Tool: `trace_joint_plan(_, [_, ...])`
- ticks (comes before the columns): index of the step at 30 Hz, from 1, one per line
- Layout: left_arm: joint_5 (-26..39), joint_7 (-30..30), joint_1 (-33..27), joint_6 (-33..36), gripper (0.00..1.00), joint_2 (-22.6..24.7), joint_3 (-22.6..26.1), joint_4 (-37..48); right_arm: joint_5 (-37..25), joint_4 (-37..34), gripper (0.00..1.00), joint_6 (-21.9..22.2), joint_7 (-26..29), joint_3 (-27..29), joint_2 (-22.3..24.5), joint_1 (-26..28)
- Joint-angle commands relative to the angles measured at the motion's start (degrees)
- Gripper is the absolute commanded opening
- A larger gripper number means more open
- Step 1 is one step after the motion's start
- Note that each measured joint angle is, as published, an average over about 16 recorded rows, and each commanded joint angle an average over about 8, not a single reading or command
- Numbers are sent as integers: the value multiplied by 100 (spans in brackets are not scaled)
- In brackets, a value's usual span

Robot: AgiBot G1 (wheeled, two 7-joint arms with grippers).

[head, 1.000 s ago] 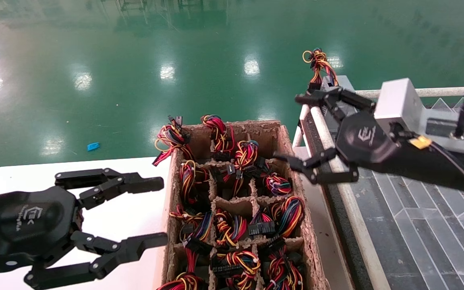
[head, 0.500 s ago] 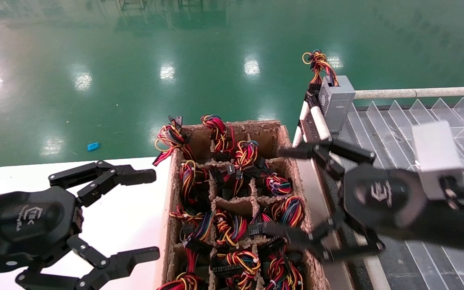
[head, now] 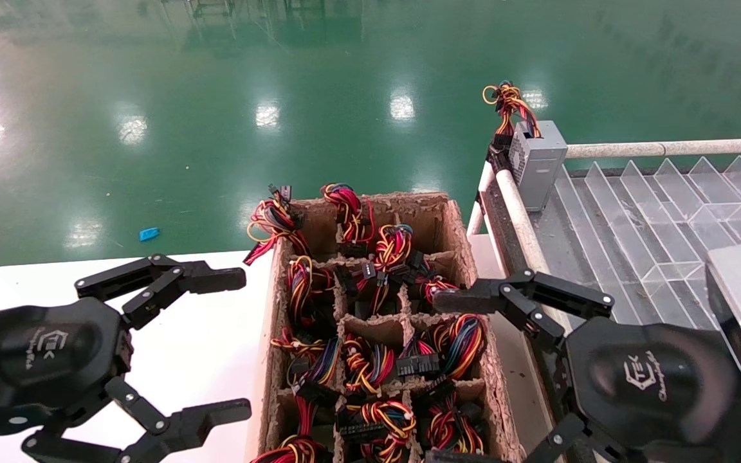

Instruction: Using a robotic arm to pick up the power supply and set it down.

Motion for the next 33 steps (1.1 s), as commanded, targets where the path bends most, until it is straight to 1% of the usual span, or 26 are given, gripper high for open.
trace_joint_plan(1, [0,0,0,0,100,0,0,0,1,-1,100,1,-3,3,1,1])
trace_joint_plan(33, [0,0,0,0,100,0,0,0,-128,-59,100,94,-56,-26,-37,83])
